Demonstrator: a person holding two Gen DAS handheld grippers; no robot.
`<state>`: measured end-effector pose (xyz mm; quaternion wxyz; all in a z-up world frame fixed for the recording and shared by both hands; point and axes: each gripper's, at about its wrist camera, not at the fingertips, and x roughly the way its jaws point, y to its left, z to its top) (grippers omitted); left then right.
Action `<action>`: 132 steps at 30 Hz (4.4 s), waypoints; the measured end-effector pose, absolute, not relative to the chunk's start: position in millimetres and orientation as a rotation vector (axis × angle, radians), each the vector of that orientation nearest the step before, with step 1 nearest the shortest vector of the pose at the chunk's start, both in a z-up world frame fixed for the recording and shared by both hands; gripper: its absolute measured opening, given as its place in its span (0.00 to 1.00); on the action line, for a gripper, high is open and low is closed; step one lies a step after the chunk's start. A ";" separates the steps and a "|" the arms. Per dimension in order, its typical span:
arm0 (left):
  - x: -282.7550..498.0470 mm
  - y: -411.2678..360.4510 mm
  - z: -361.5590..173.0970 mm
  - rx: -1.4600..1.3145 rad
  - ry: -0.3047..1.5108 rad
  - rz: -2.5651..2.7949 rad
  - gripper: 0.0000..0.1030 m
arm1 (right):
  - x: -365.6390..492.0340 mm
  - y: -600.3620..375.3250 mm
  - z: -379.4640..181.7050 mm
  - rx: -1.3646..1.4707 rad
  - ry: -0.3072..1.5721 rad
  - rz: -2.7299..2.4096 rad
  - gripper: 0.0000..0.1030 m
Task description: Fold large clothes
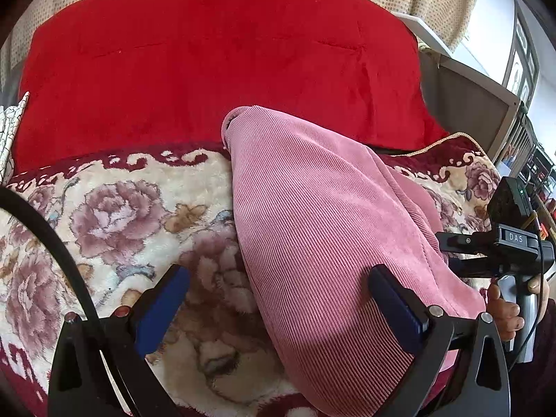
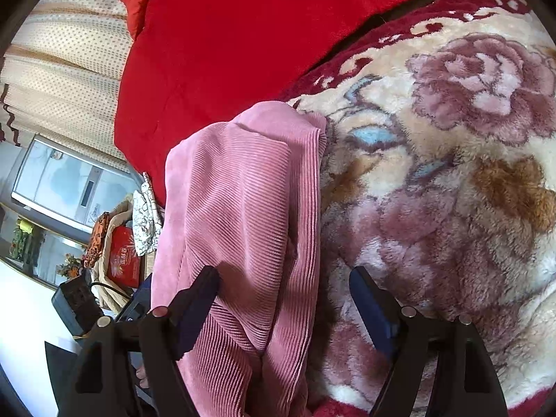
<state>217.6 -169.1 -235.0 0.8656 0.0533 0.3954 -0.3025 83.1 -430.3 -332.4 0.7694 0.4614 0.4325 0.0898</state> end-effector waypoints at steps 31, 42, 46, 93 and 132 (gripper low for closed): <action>267.7 -161.0 -276.8 -0.321 1.154 -0.924 1.00 | 123.1 -416.0 -344.3 1.044 0.880 0.381 0.79; 270.5 -162.8 -288.0 -0.342 1.220 -0.939 1.00 | 109.9 -420.2 -344.9 1.103 0.855 0.461 0.81; 270.0 -161.4 -286.9 -0.324 1.209 -0.945 1.00 | 104.7 -420.7 -344.7 1.108 0.853 0.485 0.82; 262.6 -98.3 -227.5 -0.252 0.820 -0.798 0.62 | 139.4 -301.0 -276.5 0.719 0.681 0.450 0.70; 221.2 -90.2 -228.8 0.107 0.769 -0.463 0.79 | 133.2 -255.2 -237.7 0.424 0.790 0.185 0.57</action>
